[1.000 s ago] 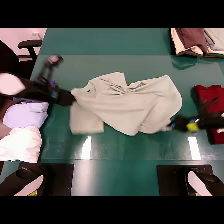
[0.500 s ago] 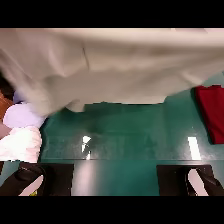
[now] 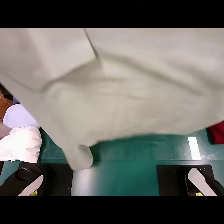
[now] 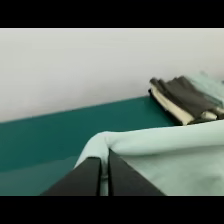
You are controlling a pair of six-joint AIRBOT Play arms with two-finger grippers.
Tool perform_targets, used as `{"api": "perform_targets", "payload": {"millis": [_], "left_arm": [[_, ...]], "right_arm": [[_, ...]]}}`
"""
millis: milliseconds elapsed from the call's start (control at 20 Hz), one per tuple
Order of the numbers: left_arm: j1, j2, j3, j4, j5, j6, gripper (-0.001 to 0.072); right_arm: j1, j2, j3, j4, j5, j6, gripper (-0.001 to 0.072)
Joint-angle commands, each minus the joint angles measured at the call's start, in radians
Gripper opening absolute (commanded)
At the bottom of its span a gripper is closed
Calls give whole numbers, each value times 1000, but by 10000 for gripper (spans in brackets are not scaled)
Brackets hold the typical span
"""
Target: Fold the shirts.
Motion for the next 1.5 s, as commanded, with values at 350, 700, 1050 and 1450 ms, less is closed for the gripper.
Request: {"api": "perform_targets", "payload": {"millis": [350, 700, 1050, 1450], "left_arm": [[36, -592, -293, 28, -20, 6, 30], [156, -821, -291, -108, 304, 62, 30], [191, -813, -312, -106, 8, 167, 30], [191, -813, -600, -149, 66, 158, 34]], "right_arm": [[369, -549, -277, -364, 77, 60, 15], [373, -914, 24, -300, -99, 58, 15], [373, -776, -260, -305, -194, -17, 16], [373, -665, -627, -300, -290, -29, 18]]}}
